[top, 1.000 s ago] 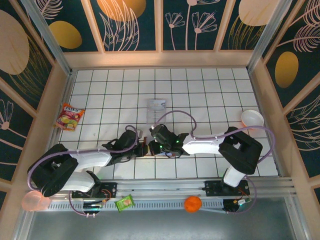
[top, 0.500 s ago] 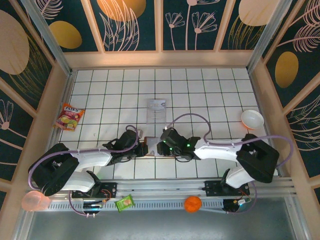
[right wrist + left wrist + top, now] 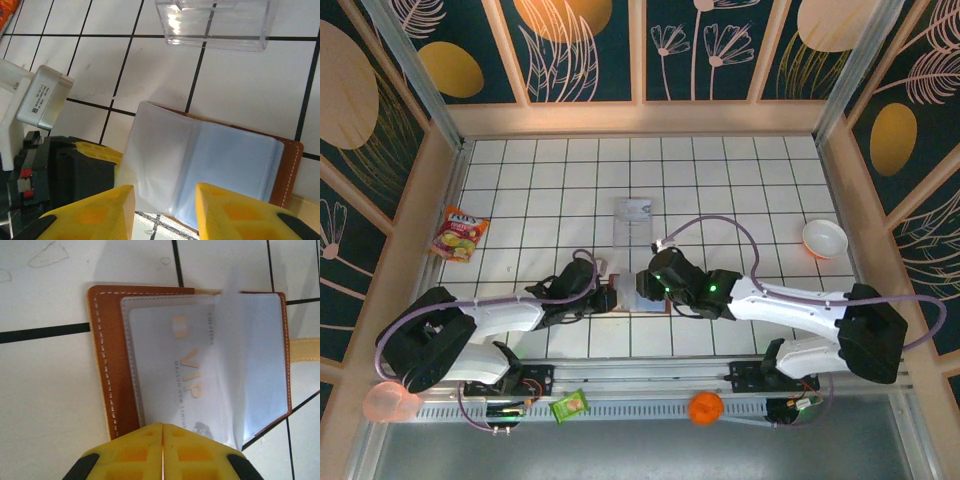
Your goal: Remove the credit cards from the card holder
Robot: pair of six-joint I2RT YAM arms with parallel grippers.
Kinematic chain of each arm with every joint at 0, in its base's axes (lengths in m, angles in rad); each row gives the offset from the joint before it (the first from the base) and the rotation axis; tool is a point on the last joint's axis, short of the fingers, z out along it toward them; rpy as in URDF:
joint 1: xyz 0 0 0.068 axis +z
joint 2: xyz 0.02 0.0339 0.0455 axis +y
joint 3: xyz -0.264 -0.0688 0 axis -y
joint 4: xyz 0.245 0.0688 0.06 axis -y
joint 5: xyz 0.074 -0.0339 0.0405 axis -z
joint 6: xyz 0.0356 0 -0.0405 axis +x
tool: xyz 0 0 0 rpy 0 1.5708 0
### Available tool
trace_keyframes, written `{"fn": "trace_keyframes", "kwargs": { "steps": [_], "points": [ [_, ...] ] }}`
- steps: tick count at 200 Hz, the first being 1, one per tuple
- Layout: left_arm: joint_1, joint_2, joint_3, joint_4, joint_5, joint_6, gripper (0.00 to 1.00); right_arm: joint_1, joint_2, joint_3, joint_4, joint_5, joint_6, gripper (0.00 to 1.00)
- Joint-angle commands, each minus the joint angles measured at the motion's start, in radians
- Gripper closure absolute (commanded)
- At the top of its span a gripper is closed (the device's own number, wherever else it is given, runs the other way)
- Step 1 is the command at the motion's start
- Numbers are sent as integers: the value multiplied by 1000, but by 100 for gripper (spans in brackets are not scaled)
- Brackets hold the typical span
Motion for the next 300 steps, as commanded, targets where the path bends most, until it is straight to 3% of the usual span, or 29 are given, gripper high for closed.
{"fn": "trace_keyframes", "kwargs": {
  "steps": [1,81,116,140,172,199,223,264,300],
  "points": [
    [-17,-34,69,-73,13,41,91,-14,10,-26,23,-1,-4,63],
    [-144,252,258,8,181,65,94,-71,-215,-160,-63,92,87,66],
    [-159,342,292,-33,182,88,97,-86,-258,-201,-61,79,111,68],
    [-158,255,253,-30,112,68,95,-88,-240,-202,-19,35,90,72],
    [-131,80,189,-65,-27,46,90,-101,-148,-169,91,-124,17,84],
    [-66,11,113,-54,-51,31,90,-106,-14,-131,148,-221,-12,91],
    [-40,-15,66,-11,-67,30,85,-109,77,-138,186,-247,7,93],
    [-34,-13,44,10,-95,39,84,-117,194,-168,169,-223,73,98],
    [-34,-24,32,18,-79,49,85,-101,158,-135,131,-185,51,96]
  ]
}}
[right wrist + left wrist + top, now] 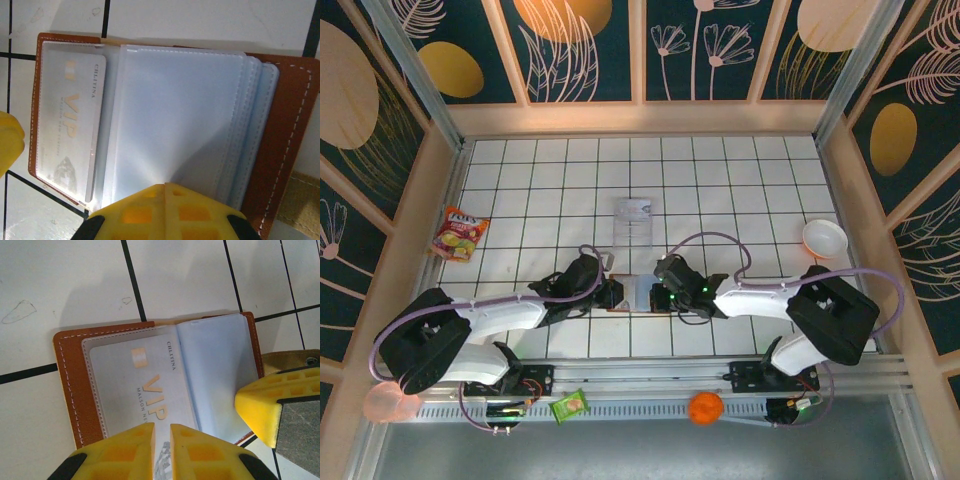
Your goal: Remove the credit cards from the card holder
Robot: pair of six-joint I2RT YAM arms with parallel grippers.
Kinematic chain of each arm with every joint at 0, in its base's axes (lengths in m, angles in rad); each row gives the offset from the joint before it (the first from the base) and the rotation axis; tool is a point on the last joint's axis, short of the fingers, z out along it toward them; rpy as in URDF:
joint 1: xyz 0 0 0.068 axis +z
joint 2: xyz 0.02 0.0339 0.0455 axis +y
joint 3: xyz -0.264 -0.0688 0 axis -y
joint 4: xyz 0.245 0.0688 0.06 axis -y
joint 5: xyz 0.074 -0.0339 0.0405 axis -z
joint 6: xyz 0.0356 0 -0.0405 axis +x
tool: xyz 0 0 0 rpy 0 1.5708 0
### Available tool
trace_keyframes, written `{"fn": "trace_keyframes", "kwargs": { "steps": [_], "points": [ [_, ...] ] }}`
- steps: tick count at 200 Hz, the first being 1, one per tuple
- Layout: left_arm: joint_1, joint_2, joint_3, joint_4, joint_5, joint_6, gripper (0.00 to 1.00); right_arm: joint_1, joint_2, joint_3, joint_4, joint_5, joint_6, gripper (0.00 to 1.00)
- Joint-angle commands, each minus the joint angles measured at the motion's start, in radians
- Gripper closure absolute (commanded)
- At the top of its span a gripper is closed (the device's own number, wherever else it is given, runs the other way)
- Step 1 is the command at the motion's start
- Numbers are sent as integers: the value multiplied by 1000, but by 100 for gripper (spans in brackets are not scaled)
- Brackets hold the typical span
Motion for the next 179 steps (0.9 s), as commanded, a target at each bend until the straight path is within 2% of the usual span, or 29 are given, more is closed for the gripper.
{"fn": "trace_keyframes", "kwargs": {
  "steps": [1,17,33,52,75,120,179],
  "points": [
    [5,-17,-15,25,-6,12,85,9,-30,21,-50,43,-2,96],
    [6,-29,-21,22,-13,13,85,15,-66,57,-55,45,-35,92],
    [5,-23,-19,11,-28,18,88,5,-76,78,-11,-32,-58,87],
    [5,-7,-17,-1,-54,23,89,-15,-22,121,23,-130,-65,82],
    [7,10,-22,1,-62,27,90,-23,61,154,63,-201,-42,70],
    [5,54,-22,4,-47,35,90,-32,141,178,92,-200,12,68],
    [5,70,-34,6,-32,33,91,-35,174,166,103,-197,34,69]
  ]
}}
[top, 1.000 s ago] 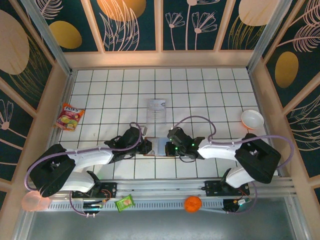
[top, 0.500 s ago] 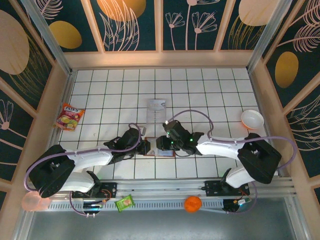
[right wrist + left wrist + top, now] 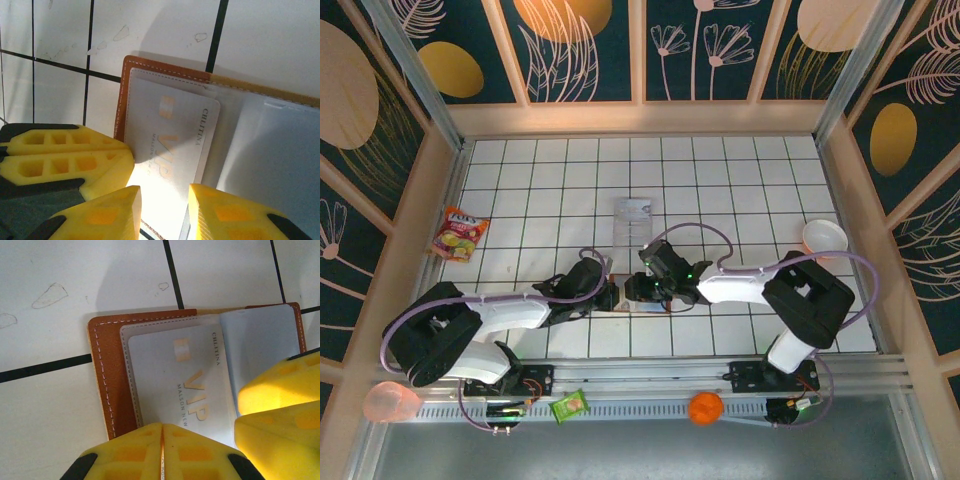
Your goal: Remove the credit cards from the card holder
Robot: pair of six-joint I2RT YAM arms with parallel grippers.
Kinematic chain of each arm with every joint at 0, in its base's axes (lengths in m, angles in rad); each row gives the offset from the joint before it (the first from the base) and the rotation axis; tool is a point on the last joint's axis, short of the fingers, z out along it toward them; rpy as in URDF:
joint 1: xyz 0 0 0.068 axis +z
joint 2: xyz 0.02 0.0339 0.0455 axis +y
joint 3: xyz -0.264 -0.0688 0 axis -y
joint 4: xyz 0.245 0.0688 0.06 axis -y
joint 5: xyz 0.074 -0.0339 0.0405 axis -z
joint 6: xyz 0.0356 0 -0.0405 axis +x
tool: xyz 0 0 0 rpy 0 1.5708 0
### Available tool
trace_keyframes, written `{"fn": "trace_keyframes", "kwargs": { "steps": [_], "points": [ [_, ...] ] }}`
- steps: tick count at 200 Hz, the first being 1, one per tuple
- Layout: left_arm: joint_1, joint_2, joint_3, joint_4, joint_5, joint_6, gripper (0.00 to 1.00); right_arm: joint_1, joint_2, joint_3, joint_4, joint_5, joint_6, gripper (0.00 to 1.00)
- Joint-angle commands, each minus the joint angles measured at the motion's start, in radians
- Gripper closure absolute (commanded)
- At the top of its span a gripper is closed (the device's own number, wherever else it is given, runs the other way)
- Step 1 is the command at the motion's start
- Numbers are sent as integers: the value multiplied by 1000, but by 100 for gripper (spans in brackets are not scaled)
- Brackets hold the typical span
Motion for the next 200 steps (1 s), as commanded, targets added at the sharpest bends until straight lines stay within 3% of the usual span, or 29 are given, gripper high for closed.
{"fn": "trace_keyframes", "kwargs": {
  "steps": [1,74,141,200],
  "points": [
    [4,13,-20,-4,13,14,91,-5,24,17,26,-9,20,69],
    [4,17,-26,10,27,11,92,-9,62,37,-13,5,30,69],
    [12,66,-24,25,31,11,97,42,27,65,-171,206,77,70],
    [23,72,-21,20,29,20,99,63,-3,69,-212,272,85,70]
  ]
}}
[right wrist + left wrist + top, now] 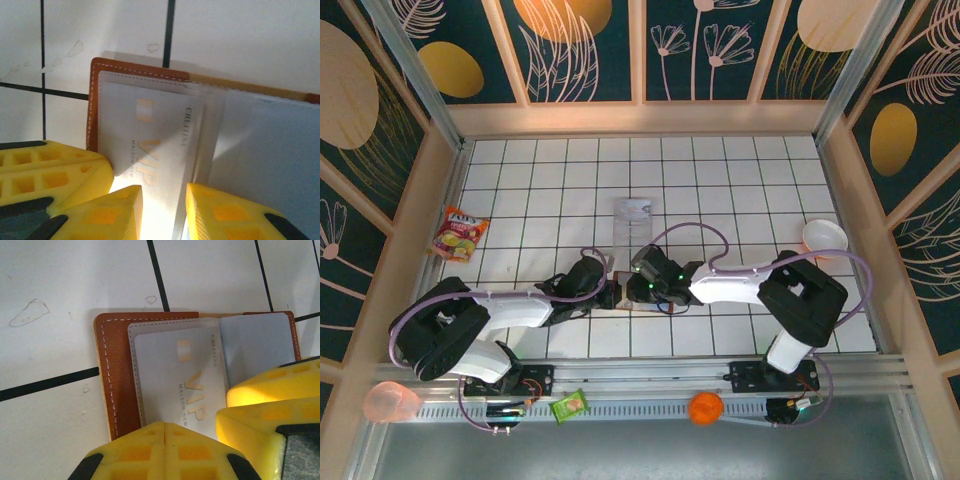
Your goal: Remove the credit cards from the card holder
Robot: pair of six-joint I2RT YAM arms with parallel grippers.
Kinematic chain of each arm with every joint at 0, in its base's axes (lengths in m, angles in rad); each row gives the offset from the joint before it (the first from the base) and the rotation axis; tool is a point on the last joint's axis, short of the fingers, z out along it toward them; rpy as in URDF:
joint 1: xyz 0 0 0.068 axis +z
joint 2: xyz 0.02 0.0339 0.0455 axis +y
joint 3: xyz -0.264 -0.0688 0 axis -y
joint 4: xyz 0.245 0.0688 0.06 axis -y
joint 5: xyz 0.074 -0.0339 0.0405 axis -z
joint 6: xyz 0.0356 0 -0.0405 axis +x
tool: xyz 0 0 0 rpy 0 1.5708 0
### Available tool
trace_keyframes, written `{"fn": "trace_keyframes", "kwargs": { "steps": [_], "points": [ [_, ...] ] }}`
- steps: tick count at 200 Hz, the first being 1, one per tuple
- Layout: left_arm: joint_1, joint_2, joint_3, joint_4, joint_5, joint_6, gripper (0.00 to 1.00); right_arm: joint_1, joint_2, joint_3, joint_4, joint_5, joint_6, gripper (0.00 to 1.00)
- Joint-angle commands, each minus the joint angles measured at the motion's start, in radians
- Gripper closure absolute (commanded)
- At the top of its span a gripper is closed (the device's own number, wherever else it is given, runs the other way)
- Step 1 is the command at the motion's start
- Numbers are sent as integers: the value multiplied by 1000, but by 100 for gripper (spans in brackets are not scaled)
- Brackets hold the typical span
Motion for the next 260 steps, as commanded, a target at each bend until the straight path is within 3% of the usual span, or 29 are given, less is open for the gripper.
{"fn": "trace_keyframes", "kwargs": {
  "steps": [1,69,104,160,197,260],
  "points": [
    [9,29,-12,-70,3,20,99,4,-28,7,-75,74,16,70],
    [9,9,-6,-85,10,22,97,-1,-116,-31,17,59,-66,72],
    [9,11,-6,-84,19,16,97,-43,-111,-27,71,-114,-112,75],
    [9,-106,-11,-121,-20,3,81,-52,-61,-59,98,-142,-76,77],
    [9,-134,-4,-178,-94,20,84,-41,-34,-56,114,-157,-72,77],
    [11,-78,-17,-158,-96,21,89,-38,-10,-43,82,-128,-68,78]
  ]
}}
